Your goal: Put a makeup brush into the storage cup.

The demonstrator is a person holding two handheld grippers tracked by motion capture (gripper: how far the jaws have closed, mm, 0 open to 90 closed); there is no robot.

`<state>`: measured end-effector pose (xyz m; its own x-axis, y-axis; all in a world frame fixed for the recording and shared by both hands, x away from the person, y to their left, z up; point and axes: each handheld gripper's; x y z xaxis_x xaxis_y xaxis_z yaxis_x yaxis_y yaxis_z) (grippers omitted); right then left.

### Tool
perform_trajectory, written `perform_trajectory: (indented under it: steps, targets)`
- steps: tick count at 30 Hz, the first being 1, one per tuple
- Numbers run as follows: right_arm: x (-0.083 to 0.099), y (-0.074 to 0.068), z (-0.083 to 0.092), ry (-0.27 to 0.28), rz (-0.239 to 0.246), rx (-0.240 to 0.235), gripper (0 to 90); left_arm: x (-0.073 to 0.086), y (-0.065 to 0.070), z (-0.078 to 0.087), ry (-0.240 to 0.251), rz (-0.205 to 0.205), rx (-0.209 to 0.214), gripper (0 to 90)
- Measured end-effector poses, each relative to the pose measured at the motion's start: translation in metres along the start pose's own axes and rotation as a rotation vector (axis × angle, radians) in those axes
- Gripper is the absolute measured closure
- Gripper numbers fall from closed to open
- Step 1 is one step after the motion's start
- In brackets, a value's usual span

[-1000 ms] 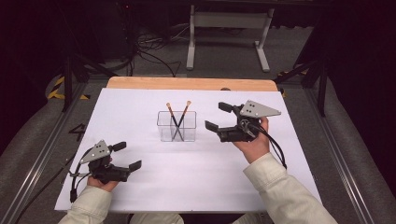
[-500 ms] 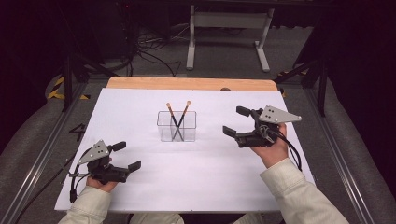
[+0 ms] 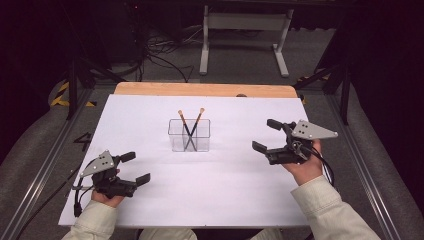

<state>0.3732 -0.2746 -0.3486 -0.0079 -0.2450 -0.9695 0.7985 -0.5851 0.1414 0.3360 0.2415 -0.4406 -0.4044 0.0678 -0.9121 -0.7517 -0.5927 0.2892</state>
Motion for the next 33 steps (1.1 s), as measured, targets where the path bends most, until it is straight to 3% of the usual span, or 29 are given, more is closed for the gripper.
perform_trajectory:
  steps: [14,25,30,33]
  targets:
    - [0.033,0.007,0.019,-0.02,-0.046,0.027,3.5,-0.001,0.001,0.002,0.028,0.004,0.004,0.2]
    - [0.063,0.001,0.023,-0.056,-0.067,0.053,2.0,-0.001,0.0,0.003,0.029,0.0,0.003,0.2]
    - [0.071,-0.001,0.023,-0.047,-0.075,0.05,1.4,-0.001,0.0,0.003,0.032,0.001,0.003,0.1]
    - [0.077,-0.002,0.023,-0.072,-0.073,0.068,1.3,-0.001,0.0,0.003,0.034,0.006,0.001,0.1]
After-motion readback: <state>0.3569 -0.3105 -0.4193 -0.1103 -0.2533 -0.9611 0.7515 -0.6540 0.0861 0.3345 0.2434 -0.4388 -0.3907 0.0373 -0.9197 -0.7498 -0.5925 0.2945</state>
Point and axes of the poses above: each handheld gripper's, and its own axes: z roughly backward along the jaws, x roughly out of its underside, y roughly to its right, and after that the axes turned 7 degrees about z, right-handed
